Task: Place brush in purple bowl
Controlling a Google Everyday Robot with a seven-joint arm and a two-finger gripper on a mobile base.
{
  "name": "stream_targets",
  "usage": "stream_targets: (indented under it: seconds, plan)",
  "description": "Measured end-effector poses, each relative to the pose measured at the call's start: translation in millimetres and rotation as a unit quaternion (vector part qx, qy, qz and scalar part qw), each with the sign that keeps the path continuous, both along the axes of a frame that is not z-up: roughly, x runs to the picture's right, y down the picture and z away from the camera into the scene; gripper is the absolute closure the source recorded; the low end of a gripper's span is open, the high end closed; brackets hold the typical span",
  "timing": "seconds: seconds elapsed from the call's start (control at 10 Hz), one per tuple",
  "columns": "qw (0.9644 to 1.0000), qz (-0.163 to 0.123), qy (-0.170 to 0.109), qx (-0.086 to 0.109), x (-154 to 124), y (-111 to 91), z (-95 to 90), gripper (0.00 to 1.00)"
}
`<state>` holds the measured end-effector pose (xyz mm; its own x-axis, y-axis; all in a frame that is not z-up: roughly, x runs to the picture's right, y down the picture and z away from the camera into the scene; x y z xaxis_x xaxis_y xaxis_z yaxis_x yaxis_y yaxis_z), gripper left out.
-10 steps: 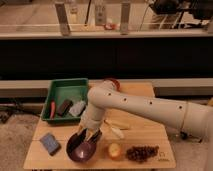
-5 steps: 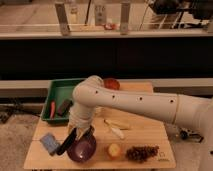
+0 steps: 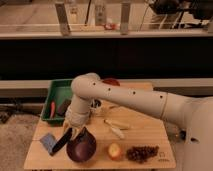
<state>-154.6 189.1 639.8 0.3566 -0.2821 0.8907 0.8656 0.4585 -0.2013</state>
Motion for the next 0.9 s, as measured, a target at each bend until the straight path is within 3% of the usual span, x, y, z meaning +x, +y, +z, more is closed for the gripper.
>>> stream_targets:
  seconds: [0.3,0.6,0.9]
  plan:
    - [0.9997,-0.013,-0.005,-0.021,-1,1,-3.0,0.99]
    - [0.9996,-0.018,-0.006,-0.020,4,15,-8.9,0.99]
    - [0.9996,-0.024,0.004,-0.014,12,54,-14.3,0.99]
